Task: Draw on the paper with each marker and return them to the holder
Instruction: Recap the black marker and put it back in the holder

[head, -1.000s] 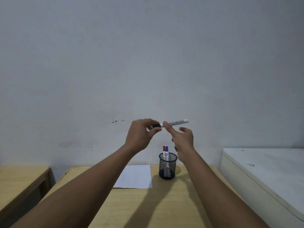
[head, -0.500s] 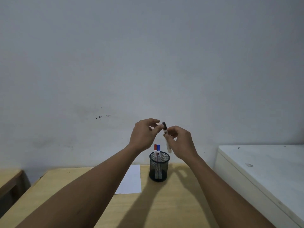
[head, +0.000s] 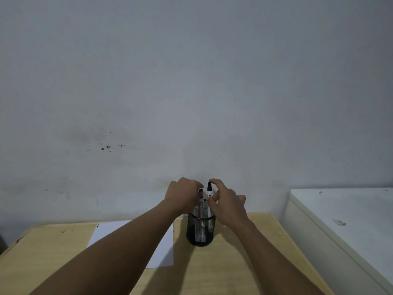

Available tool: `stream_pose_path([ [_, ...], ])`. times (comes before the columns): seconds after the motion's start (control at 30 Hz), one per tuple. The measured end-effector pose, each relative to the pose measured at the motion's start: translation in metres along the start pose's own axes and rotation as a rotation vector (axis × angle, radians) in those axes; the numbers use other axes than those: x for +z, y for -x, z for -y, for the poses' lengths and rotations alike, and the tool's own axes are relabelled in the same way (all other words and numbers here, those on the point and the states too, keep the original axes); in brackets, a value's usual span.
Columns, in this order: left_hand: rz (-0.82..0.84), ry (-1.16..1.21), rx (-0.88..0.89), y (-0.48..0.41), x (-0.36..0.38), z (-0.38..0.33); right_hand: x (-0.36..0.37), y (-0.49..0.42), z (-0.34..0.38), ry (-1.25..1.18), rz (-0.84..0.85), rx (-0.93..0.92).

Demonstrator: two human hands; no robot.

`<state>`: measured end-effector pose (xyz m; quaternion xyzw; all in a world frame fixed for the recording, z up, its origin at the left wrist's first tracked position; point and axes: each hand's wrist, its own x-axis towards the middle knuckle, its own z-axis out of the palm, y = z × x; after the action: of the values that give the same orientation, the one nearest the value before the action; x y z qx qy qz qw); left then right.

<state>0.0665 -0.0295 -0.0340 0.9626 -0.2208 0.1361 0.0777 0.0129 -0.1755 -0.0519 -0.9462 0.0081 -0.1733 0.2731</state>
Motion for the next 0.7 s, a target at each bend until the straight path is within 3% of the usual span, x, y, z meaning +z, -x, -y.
stream_pose_path([
  [0.37, -0.07, 0.32, -0.127, -0.006, 0.002, -0.005, 0.008, -0.004, -0.004, -0.067, -0.036, 0.072],
  [0.6, -0.23, 0.503, -0.15, 0.007, -0.047, -0.011, -0.017, 0.005, 0.016, -0.284, -0.126, 0.121],
  [0.7, -0.282, 0.628, -0.197, 0.017, -0.079, -0.012, -0.033, 0.011, 0.032, -0.373, -0.064, 0.1],
])
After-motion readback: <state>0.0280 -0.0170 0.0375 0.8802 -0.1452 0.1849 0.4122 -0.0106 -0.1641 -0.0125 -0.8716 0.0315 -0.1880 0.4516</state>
